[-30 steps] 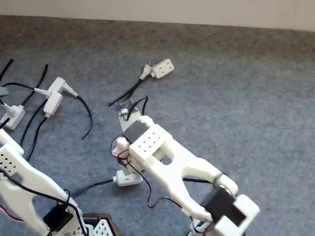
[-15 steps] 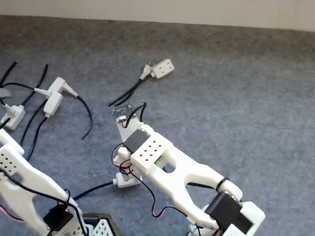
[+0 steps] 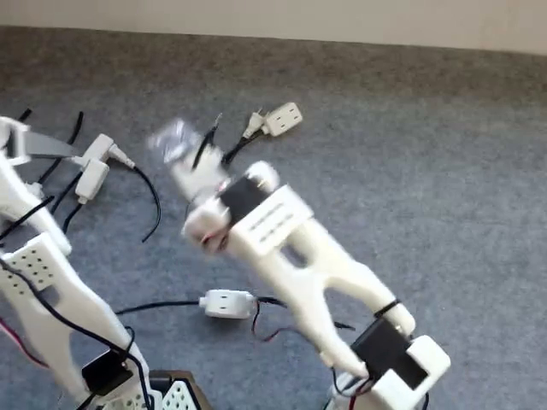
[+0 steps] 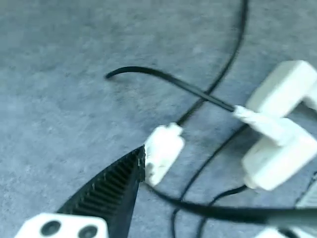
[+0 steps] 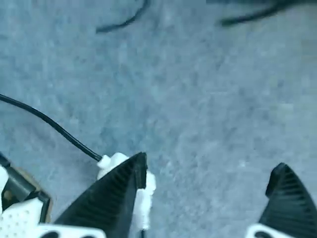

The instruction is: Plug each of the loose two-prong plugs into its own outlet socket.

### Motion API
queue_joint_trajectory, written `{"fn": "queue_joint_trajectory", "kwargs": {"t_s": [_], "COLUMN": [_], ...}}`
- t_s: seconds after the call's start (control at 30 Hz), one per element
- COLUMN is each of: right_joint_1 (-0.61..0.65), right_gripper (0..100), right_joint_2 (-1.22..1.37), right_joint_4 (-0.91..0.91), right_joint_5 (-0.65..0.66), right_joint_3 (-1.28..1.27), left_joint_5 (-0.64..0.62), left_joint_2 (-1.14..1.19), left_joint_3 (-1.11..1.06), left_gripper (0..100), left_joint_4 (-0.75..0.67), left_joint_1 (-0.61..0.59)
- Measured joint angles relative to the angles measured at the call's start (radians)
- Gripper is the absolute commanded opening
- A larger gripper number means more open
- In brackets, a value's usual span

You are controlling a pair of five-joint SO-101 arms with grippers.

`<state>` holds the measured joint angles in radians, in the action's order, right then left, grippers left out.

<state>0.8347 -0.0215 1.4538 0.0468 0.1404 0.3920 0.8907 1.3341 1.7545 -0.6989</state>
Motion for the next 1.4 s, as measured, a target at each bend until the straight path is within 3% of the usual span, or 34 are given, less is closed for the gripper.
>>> {"fn": "queue_joint_trajectory", "kwargs": {"t_s": [0.1,0.2,0.3,0.4,0.63,0.87,1.1,1.4], "right_joint_1": [-0.167,-0.37,-0.562,-0.657,-0.715,-0.721,-0.718,-0.718], "right_gripper": [36.5,36.5,36.5,36.5,36.5,36.5,36.5,36.5], "right_joint_2": [0.0,0.0,-0.002,-0.04,-0.47,-0.812,-1.019,-1.214], "right_joint_4": [0.077,0.092,0.038,-0.075,-0.408,-0.6,-0.675,-0.684], "right_joint_5": [0.023,0.023,0.038,0.072,0.094,0.153,0.153,0.155], "right_joint_3": [0.178,0.199,0.104,-0.087,-0.755,-1.372,-1.579,-1.695], "left_joint_5": [0.0,0.048,0.135,0.212,0.468,0.512,0.46,0.453], "left_joint_2": [-0.095,-0.249,-0.433,-0.626,-1.017,-1.105,-1.089,-0.964], "left_joint_3": [-0.155,-0.39,-0.669,-0.936,-1.43,-1.784,-1.932,-2.012], "left_gripper": [47,47,42,36,33,34,38,38], "left_joint_4": [0.0,0.0,0.0,0.0,-0.002,-0.236,-0.356,-0.532], "left_joint_1": [0.083,0.192,0.333,0.463,0.595,0.675,0.836,0.907]}}
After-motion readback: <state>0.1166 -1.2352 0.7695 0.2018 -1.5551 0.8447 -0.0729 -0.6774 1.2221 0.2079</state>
